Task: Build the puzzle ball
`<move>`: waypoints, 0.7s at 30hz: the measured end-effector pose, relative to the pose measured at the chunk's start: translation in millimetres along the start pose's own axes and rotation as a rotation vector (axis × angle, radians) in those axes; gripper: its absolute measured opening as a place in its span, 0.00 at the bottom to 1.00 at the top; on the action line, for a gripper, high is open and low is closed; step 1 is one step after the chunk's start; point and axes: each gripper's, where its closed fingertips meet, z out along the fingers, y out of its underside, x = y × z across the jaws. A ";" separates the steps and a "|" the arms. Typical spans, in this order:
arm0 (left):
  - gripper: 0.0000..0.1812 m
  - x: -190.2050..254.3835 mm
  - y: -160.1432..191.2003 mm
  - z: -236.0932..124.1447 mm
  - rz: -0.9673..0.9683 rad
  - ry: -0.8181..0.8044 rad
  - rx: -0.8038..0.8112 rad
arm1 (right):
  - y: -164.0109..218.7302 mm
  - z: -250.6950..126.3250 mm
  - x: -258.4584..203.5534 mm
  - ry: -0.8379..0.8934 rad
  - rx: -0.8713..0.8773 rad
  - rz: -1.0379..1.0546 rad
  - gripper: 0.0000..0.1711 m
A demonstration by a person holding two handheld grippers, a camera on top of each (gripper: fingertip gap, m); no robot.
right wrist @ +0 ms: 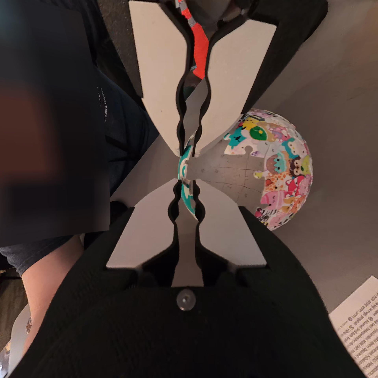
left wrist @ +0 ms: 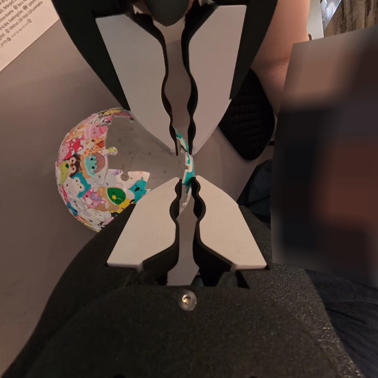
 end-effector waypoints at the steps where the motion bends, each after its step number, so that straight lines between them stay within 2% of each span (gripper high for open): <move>1: 0.05 0.0 -0.1 0.0 0.000 -0.001 0.001 | 0.0 0.0 0.5 -0.001 0.000 0.009 0.06; 8: 0.08 2.4 -3.1 1.7 0.010 -0.002 0.017 | 0.1 -0.1 -0.3 -0.004 0.001 0.001 0.05; 13: 0.06 -1.2 -3.3 2.3 0.062 -0.071 0.004 | 0.0 0.0 -0.2 -0.007 0.004 0.003 0.05; 21: 0.06 -1.6 -3.1 2.7 0.073 -0.091 -0.005 | -0.3 0.2 -1.3 -0.017 0.010 0.006 0.05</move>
